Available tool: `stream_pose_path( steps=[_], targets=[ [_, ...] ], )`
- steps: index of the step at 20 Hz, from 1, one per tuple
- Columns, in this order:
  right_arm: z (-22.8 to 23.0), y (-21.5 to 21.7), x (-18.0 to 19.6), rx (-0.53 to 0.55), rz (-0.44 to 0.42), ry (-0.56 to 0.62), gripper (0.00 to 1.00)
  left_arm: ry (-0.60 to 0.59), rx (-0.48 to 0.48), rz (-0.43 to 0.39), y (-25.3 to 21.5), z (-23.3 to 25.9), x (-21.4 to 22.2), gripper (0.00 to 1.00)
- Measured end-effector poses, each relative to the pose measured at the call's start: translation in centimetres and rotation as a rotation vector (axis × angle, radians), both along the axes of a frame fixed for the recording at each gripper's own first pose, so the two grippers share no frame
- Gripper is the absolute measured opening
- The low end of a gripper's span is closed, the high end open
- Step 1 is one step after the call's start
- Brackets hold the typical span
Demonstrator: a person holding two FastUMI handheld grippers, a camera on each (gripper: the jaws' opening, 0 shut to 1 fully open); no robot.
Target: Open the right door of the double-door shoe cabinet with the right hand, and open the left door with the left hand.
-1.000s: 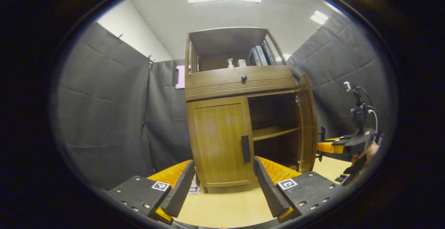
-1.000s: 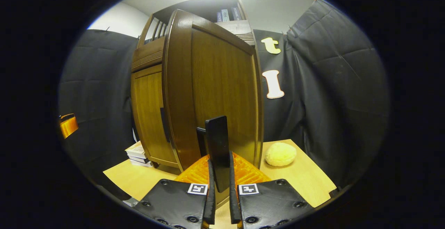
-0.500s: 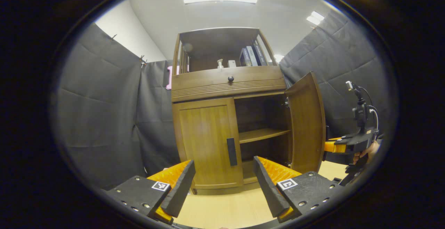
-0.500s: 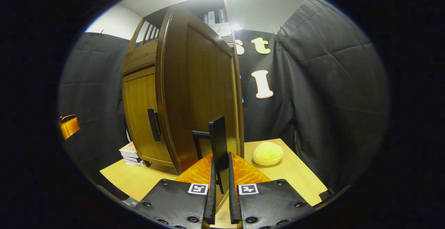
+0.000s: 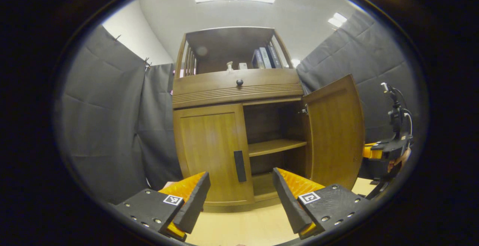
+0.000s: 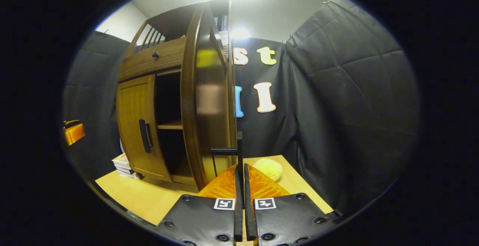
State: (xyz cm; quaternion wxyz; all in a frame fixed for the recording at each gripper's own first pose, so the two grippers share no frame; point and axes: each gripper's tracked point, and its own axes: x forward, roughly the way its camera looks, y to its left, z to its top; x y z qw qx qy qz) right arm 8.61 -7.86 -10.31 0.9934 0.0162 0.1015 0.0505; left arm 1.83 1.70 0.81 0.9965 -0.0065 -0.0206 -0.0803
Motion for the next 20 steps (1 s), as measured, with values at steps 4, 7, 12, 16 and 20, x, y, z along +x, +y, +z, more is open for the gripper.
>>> stream_pose_path(
  steps=[4,7,12,16,20],
  targets=[
    [1.7,-2.5,-1.4,0.003,-0.060,-0.038,0.05,-0.016,-0.003,-0.009,-0.4,0.0,1.3,0.99],
    [3.8,-3.4,-3.2,0.020,-0.085,-0.083,0.15,-0.035,-0.008,-0.009,-0.6,0.4,3.2,0.99],
    [6.2,-5.8,-6.6,-0.031,-0.175,-0.150,0.94,-0.067,-0.020,0.001,-0.8,0.7,5.6,0.99],
    [5.8,-6.8,-8.8,-0.052,-0.214,-0.124,0.98,-0.053,-0.030,0.003,-1.1,0.1,6.8,0.99],
    [4.7,-8.0,-10.6,-0.069,-0.260,-0.085,0.98,-0.031,-0.042,0.019,-1.0,-0.8,7.9,0.99]
  ],
)
